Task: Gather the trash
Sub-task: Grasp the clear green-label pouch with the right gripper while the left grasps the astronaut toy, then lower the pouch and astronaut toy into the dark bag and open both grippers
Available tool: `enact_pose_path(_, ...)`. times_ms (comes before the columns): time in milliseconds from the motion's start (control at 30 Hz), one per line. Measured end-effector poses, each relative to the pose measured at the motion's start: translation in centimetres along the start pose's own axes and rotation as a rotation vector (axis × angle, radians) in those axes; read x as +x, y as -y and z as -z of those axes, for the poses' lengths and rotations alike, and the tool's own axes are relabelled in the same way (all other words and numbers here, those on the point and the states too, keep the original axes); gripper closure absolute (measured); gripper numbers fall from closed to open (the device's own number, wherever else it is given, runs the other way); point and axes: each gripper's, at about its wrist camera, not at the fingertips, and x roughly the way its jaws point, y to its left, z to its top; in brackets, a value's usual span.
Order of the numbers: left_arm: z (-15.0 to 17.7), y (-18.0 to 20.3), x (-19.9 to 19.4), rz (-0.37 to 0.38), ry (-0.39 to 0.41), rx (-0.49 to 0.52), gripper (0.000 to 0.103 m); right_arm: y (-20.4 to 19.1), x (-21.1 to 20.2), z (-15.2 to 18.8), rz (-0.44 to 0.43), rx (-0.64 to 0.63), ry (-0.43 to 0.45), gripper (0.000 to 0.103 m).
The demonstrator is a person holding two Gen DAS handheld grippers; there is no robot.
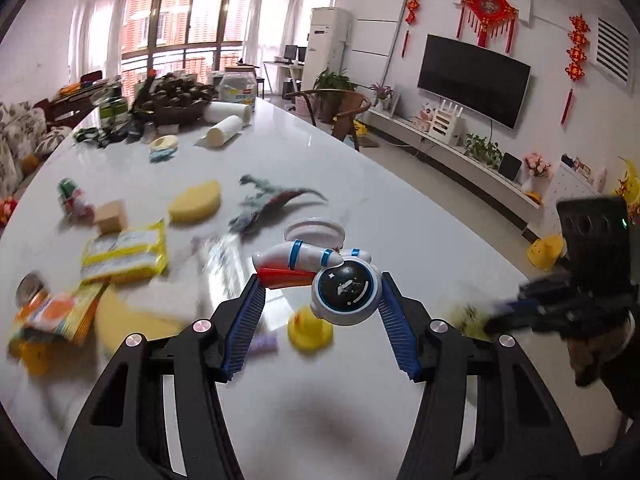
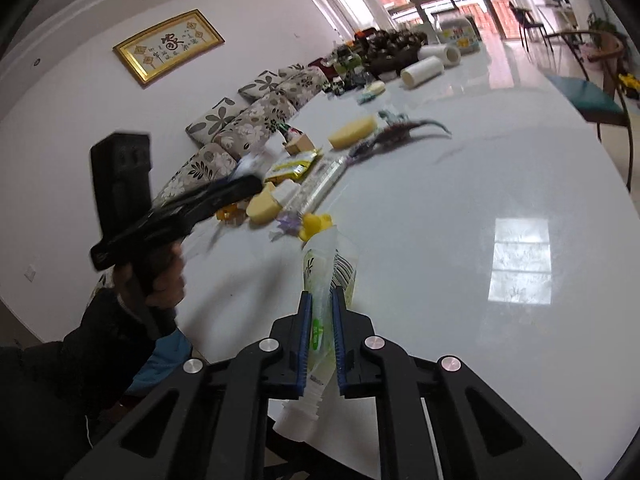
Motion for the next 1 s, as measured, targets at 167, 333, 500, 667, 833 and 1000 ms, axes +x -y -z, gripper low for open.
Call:
enact_pose_path(167,4.6,0.7,-6.5,-0.015,0.003,0.022,0.047,-4.1,-1.2,0.6,-0.031,-0.080,0.010,0.093)
enact_pose_path(333,9.5,1.5,-12.9,-0.050,0.008,0.019,0.047,-9.3,-2.6,2.4,-0.087,-0.161,0.002,0.093)
enact_pose_path(500,15.8,2.1,-14.9,-0.087,-0.083,0.008,0.046,-13.6,-0.9,6.3,-0.136,-0.228,-0.105,0.093)
enact_pose_path(667,23.6,1.1,-11.0,-0.083,-0.267,-0.052,0.046,-13.1,6.7,12.5,-0.118,-0.214,-0.339,0.093)
enact_pose_path(833,33.4,-2.3,-1.0,-0.119,-0.583,-0.138,0.025,-9.0,16.8,19.1,-0.007,-0.214,-0.525,0.057)
enact_pose_path(1000,35.3,-3.7,-1.0,-0.109,-0.639,-0.169,0.035,-11.5,12.6,18.4,-0.009,-0.323,-0.498,0.069)
